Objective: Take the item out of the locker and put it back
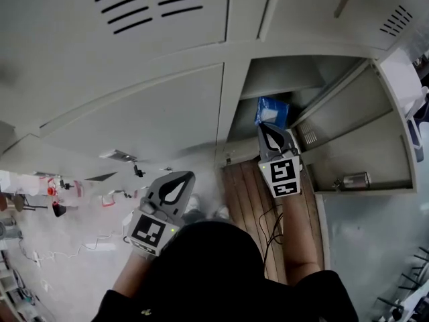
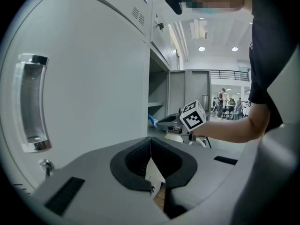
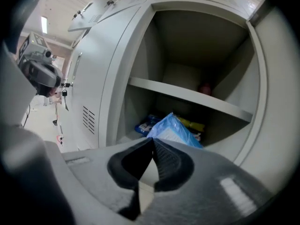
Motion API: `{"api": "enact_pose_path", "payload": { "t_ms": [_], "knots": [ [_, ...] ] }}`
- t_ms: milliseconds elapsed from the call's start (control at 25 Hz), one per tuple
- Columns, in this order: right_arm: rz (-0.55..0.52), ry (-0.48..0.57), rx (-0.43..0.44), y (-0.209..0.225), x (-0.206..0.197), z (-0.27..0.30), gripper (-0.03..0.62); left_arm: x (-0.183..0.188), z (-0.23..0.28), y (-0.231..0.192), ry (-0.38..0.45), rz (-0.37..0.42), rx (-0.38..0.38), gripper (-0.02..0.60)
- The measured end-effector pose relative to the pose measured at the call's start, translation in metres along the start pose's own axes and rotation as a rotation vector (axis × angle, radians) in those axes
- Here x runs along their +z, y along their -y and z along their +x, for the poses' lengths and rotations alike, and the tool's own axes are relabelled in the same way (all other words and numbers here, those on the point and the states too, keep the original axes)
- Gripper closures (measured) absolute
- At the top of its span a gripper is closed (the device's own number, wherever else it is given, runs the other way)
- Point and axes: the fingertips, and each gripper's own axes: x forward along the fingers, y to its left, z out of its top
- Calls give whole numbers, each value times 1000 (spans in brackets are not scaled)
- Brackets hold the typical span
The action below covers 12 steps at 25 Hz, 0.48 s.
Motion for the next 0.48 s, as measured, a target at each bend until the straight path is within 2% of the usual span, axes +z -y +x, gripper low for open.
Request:
{"api": "enact_pose_path", "payload": {
  "t_ms": [240,480],
  "knots": [
    [-37,-71,24,-4,-23,26,594,-4,-8,-1,-12,-5,31,575],
    [-118,-141,38,-5,-37,46,592,-9,-17,-3,-19,-16,64,575]
  ]
}}
